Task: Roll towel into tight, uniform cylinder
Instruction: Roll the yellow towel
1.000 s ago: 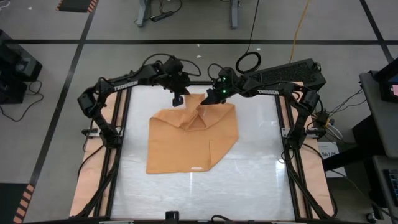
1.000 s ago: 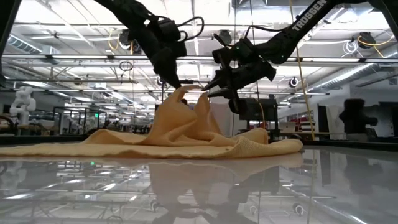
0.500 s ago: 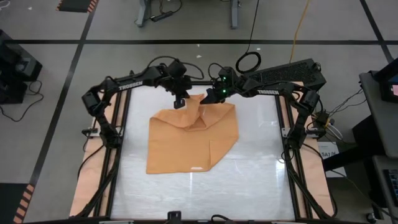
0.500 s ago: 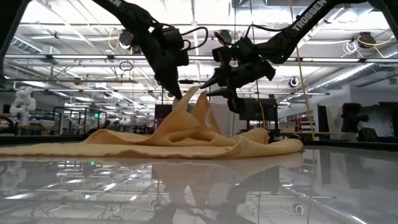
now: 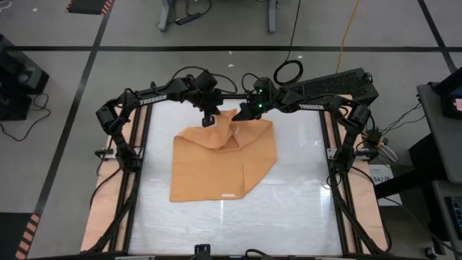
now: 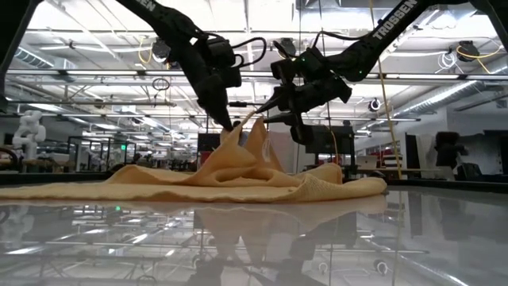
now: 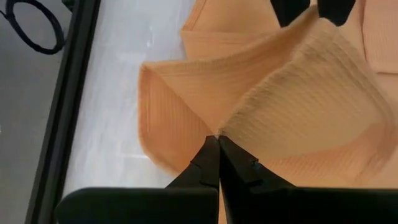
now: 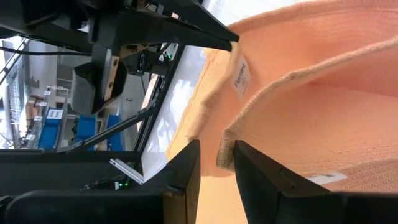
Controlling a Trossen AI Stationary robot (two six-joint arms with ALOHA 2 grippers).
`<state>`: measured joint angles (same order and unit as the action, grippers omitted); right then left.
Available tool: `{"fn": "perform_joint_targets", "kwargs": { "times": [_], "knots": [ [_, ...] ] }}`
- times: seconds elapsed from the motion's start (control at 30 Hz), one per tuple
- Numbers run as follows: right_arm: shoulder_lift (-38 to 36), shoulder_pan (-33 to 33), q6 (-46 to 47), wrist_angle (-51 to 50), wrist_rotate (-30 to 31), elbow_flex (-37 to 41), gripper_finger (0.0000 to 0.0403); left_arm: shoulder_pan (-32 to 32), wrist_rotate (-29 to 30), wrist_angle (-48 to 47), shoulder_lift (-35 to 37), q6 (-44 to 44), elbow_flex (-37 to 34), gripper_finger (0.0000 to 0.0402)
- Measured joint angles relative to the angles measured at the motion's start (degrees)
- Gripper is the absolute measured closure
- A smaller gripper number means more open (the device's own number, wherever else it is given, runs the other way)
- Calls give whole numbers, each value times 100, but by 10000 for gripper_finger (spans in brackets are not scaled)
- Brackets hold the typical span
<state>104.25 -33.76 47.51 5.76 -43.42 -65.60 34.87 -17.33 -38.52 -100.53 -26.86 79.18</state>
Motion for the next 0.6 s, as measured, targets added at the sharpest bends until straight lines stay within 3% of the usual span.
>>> {"fn": "perform_joint_targets", "kwargs": {
  "times": [0.6],
  "knots": [
    [0,-2,47,2,7,2,314,-2,-154,608,-153,449,-1,402]
  ]
}}
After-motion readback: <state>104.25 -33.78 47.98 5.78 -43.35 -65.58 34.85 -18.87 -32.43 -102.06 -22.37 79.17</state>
